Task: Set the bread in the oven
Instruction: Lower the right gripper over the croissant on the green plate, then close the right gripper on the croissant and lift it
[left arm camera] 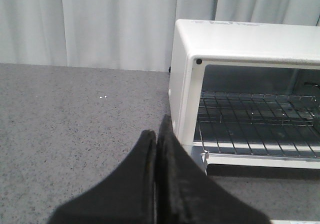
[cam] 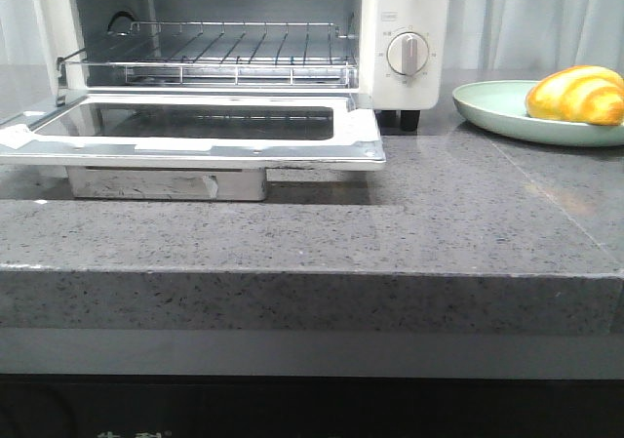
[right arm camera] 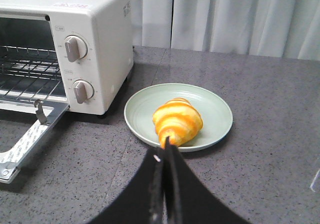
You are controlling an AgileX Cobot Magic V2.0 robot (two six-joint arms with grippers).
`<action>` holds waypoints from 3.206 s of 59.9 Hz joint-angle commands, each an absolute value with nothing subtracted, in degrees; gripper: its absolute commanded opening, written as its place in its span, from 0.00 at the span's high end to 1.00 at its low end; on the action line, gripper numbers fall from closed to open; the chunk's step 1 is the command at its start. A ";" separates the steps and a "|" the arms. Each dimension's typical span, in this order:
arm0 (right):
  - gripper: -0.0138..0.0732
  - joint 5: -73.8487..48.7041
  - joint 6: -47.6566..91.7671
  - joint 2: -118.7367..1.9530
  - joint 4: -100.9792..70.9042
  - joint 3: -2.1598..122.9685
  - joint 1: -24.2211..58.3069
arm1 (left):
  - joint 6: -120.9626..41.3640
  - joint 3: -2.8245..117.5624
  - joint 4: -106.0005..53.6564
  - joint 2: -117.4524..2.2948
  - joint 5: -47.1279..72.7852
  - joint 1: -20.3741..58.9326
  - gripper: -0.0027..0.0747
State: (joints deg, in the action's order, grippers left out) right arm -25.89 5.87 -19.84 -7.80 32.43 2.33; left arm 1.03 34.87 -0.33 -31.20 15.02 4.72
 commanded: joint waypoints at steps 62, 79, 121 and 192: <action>0.13 -25.78 -10.62 -69.66 -15.40 60.23 -6.93 | 1.55 35.29 -0.79 -28.83 12.08 4.61 0.99; 0.13 -30.50 -10.39 -81.88 -23.33 68.16 -9.35 | 1.55 35.29 -0.79 -28.83 12.08 4.61 0.99; 0.14 -33.31 -6.88 -92.38 -31.26 73.01 -9.35 | 1.55 35.29 -0.79 -28.83 12.08 4.61 0.99; 0.66 -38.33 -2.30 -65.16 -29.68 63.38 -8.37 | 1.55 35.29 -0.79 -28.83 12.08 4.61 0.99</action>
